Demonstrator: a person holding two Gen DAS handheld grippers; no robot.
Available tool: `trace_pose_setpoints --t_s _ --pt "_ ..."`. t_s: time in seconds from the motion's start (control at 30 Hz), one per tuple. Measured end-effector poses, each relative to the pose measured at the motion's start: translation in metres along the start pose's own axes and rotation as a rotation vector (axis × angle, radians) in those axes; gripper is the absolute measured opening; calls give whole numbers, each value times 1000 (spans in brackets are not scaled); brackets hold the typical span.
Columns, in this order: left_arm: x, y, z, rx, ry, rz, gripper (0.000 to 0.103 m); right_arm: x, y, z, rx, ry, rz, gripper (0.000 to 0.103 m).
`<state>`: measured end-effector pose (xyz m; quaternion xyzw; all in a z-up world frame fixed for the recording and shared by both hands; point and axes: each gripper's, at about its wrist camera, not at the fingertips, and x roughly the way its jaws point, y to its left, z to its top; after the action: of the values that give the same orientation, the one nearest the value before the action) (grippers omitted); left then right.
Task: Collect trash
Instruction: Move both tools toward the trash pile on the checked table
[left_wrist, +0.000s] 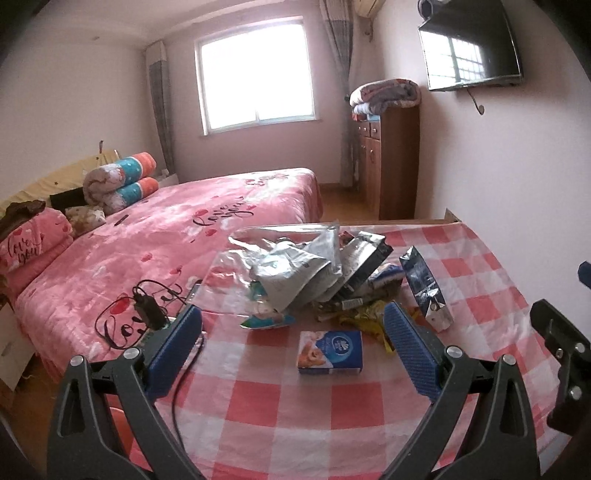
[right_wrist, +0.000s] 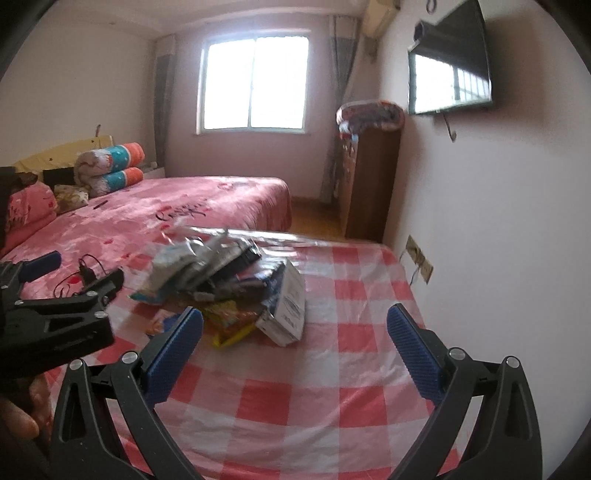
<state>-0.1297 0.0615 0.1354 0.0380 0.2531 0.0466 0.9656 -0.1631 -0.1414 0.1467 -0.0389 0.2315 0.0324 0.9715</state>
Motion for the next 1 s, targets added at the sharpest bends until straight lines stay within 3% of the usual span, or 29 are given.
trace_pose_setpoints --t_s 0.57,1.0 --pt "-34 26 -2 -26 -52 33 99 -52 9 9 -5 -86 10 98" --pt "-40 30 -5 -30 -55 41 99 -63 11 11 -6 -94 -14 98"
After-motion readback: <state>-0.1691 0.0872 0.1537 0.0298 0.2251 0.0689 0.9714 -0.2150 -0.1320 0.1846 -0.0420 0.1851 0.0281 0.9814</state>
